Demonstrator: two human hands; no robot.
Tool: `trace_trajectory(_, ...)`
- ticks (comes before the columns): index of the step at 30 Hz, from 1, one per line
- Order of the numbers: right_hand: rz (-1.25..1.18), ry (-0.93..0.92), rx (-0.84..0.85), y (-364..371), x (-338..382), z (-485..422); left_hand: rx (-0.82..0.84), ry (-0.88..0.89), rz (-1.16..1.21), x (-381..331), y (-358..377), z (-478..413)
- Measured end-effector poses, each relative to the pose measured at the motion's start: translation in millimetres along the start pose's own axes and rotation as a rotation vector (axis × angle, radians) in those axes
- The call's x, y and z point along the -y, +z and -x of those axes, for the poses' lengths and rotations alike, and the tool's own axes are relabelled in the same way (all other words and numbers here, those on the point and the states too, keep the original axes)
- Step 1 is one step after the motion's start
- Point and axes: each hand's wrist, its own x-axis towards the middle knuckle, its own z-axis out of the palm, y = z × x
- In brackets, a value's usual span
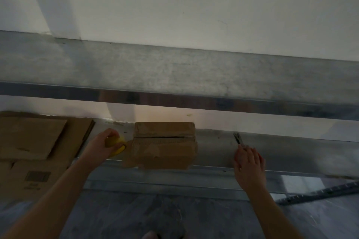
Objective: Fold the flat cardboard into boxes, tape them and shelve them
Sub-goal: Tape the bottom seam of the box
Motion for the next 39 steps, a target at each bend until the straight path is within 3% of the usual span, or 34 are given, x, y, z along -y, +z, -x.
trace_trajectory(6, -0.068, 0.072, 0.145, 10.8, -23.7, -12.7, -0.020, -0.053, -0.034, -9.8, 4.2, 6.7)
trace_trajectory(12, -0.049, 0.311, 0.244, 2.1, -6.6, -26.1, -0.047, -0.090, -0.030, -15.3, 10.5, 17.5)
trace_trajectory(20, -0.089, 0.457, 0.247, 12.1, 15.2, -10.2, -0.054, -0.084, -0.012, -18.6, 3.2, 23.3)
trace_trajectory(23, -0.261, 0.513, 0.214, 7.7, 22.6, 2.1, -0.032, -0.063, -0.011, -20.5, -1.5, 19.6)
trace_trajectory(29, -0.501, 0.472, 0.025, -20.7, 69.2, 67.2, 0.051, 0.035, -0.029, -16.5, -11.9, 9.0)
trace_trajectory(39, -0.718, 0.334, -0.033, -70.2, 202.3, 169.5, 0.120, 0.203, -0.048, -2.9, -28.4, -9.0)
